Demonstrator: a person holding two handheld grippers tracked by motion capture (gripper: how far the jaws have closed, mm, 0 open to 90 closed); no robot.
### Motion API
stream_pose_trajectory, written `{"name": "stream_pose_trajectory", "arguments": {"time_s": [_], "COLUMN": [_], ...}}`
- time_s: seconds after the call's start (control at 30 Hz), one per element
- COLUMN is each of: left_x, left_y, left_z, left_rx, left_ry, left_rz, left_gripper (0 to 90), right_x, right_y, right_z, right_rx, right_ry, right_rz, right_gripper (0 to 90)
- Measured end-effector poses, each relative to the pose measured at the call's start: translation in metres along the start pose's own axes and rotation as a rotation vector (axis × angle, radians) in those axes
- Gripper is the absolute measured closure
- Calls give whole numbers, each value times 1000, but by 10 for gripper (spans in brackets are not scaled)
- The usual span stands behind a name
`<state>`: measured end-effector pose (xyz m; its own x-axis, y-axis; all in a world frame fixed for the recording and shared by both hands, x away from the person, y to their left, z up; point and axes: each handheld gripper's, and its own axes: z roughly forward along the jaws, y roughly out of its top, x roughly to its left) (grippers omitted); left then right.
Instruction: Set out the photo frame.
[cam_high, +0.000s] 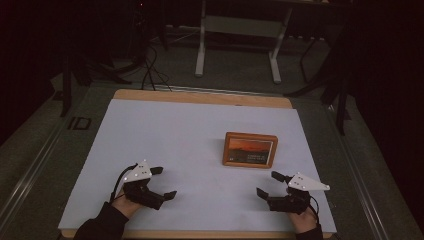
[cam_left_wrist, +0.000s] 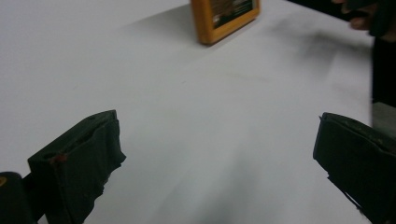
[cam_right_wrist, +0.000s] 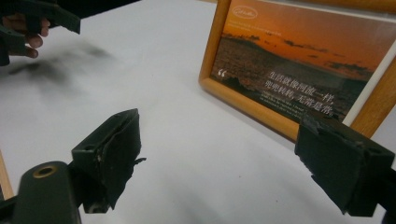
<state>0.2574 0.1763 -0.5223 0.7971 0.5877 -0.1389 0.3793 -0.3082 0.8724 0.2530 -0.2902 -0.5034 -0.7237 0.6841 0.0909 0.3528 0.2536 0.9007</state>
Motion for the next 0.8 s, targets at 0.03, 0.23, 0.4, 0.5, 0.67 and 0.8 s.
{"name": "stream_pose_trajectory", "arguments": {"time_s": [0.03, 0.23, 0.4, 0.5, 0.67, 0.8], "left_x": [0, 4, 3, 1, 0, 0], "left_y": [-3, -11, -17, -18, -18, -18], "left_z": [-1, -6, -3, -2, -2, -2], "left_rx": [0, -10, 5, 10, 3, 1], "left_ry": [15, 57, 63, 65, 73, 73], "left_rz": [1, 17, 39, 44, 48, 54], "left_gripper": [14, 14, 14, 14, 14, 14], "right_x": [0, -1, -4, -5, -6, -6], "right_y": [-1, -8, -13, -15, -15, -16], "right_z": [0, 0, -4, -5, -6, -6], "right_rx": [5, 2, -3, -3, -15, -13], "right_ry": [-8, -12, -16, -23, -25, -21], "right_rz": [-8, -4, -2, -3, 9, 9], "right_gripper": [140, 140, 141, 140, 140, 140]}}
